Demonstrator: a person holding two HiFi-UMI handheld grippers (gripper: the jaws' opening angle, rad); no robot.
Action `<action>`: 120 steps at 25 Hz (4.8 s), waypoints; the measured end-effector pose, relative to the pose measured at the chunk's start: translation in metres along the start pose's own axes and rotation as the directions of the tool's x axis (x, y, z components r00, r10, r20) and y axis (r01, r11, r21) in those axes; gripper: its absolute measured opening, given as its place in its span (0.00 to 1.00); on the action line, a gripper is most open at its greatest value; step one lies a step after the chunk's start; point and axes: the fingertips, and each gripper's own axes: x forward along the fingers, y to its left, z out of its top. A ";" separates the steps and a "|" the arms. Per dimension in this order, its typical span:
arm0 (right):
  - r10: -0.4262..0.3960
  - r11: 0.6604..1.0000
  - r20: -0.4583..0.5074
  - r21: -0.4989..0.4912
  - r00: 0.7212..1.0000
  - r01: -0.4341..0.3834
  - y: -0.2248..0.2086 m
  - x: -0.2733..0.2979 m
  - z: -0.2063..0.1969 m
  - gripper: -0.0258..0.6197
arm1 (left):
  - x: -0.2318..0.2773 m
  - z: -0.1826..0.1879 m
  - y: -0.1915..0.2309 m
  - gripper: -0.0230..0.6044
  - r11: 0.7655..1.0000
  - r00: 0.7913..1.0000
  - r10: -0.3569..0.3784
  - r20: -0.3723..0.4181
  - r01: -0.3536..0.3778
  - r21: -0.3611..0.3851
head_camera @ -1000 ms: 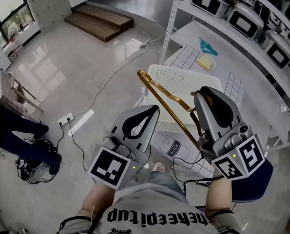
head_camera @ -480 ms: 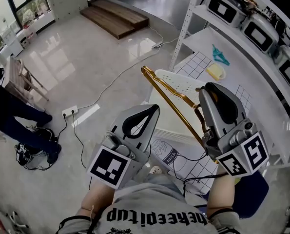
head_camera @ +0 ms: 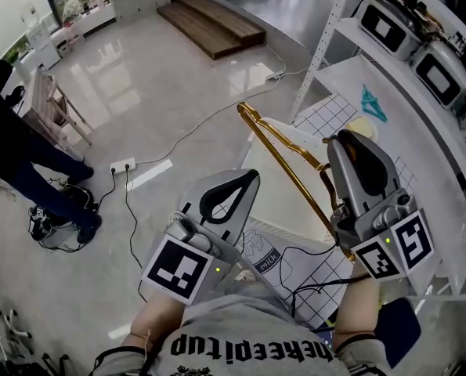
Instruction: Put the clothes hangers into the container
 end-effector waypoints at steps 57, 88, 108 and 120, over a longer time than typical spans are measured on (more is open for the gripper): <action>-0.079 0.994 -0.094 0.063 0.992 0.085 -0.040 -0.006 -0.059 0.19 | 0.019 -0.019 -0.005 0.06 1.000 0.998 0.001 -0.063 -0.002 -0.010; -0.324 0.945 -0.137 0.004 0.936 0.327 0.057 -0.074 -0.041 0.06 | -0.041 -0.007 -0.036 0.06 0.953 0.953 -0.302 -0.011 0.301 -0.032; -0.494 0.867 -0.157 -0.015 0.855 0.498 0.113 -0.140 -0.033 0.06 | -0.063 0.004 -0.108 0.06 0.832 0.833 -0.553 0.019 0.554 -0.025; -0.546 0.834 -0.154 -0.002 0.824 0.552 0.139 -0.163 -0.031 0.06 | -0.079 0.009 -0.135 0.06 0.780 0.780 -0.625 0.018 0.625 -0.016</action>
